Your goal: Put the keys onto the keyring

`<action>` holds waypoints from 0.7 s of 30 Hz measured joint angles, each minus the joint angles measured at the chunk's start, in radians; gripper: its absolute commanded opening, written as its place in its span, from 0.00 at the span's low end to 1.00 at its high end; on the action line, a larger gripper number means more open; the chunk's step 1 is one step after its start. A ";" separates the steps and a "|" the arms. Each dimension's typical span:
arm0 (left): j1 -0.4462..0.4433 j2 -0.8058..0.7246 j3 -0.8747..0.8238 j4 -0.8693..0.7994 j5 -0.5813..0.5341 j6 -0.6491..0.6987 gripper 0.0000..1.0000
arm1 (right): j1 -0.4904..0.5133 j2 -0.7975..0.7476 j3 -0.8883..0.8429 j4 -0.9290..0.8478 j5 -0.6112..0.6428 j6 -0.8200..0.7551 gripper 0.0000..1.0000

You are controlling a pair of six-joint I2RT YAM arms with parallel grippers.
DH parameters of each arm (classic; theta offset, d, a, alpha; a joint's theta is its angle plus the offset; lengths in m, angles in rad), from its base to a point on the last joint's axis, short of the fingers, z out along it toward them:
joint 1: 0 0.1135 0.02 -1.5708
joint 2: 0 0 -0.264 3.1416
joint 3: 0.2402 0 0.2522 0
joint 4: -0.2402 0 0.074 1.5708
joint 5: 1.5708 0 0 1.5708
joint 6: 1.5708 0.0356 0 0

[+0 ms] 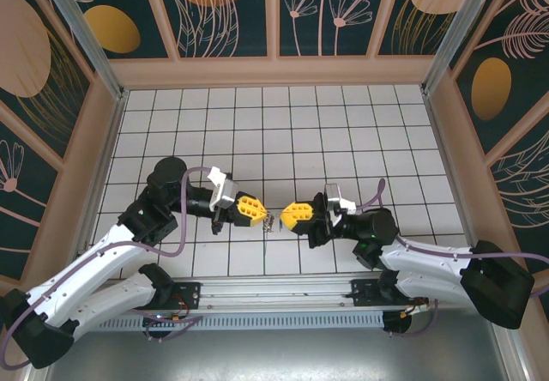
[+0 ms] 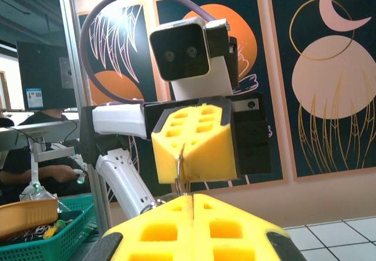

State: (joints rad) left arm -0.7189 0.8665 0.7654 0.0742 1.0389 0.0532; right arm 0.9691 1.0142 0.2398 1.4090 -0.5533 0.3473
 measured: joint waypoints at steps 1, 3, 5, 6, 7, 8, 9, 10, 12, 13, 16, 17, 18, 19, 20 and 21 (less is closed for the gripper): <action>0.000 0.003 0.000 -0.001 0.000 0.000 0.00 | 0.000 0.002 0.002 0.002 -0.002 0.000 0.00; 0.000 0.006 0.000 -0.003 0.000 0.000 0.00 | 0.000 0.006 0.003 0.004 -0.005 0.000 0.00; 0.000 0.007 0.000 -0.005 0.000 0.000 0.00 | 0.000 0.016 0.003 0.008 -0.006 0.000 0.00; 0.000 0.007 0.000 -0.005 0.000 0.001 0.00 | 0.000 0.021 0.003 0.009 -0.006 0.000 0.00; 0.000 0.007 0.000 -0.005 0.000 0.003 0.00 | 0.000 0.024 0.003 0.010 -0.009 0.000 0.00; 0.000 0.007 0.000 -0.005 0.000 0.004 0.00 | 0.000 0.027 0.003 0.010 -0.011 0.000 0.00; 0.000 0.007 0.000 -0.005 0.000 0.006 0.00 | 0.000 0.029 0.003 0.010 -0.013 0.000 0.00; 0.000 0.007 0.000 -0.005 0.000 0.007 0.00 | 0.000 0.031 0.003 0.010 -0.015 0.000 0.00; 0.000 0.007 0.000 -0.006 0.000 0.007 0.00 | 0.001 0.031 0.003 0.011 -0.016 0.000 0.00; 0.000 0.007 0.000 -0.007 0.000 0.007 0.00 | 0.001 0.031 0.003 0.011 -0.016 0.000 0.00; 0.000 0.007 0.000 -0.009 0.000 0.009 0.00 | 0.001 0.031 0.006 0.017 -0.017 0.000 0.00; 0.000 0.007 0.000 -0.010 0.000 0.011 0.00 | 0.001 0.031 0.008 0.018 -0.018 0.000 0.00; 0.000 0.007 0.000 -0.011 0.000 0.011 0.00 | 0.001 0.031 0.011 0.020 -0.020 0.000 0.00; 0.000 0.008 0.000 -0.012 0.000 0.014 0.00 | 0.001 0.031 0.013 0.024 -0.020 0.000 0.00; 0.000 0.009 0.000 -0.012 0.000 0.015 0.00 | 0.001 0.031 0.014 0.026 -0.020 0.000 0.00; 0.000 0.011 0.000 -0.012 0.000 0.015 0.00 | 0.001 0.031 0.015 0.028 -0.020 0.000 0.00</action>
State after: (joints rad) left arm -0.7189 0.8772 0.7654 0.0620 1.0389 0.0685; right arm 0.9699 1.0447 0.2550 1.4372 -0.5732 0.3473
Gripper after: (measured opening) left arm 0.063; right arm 0.046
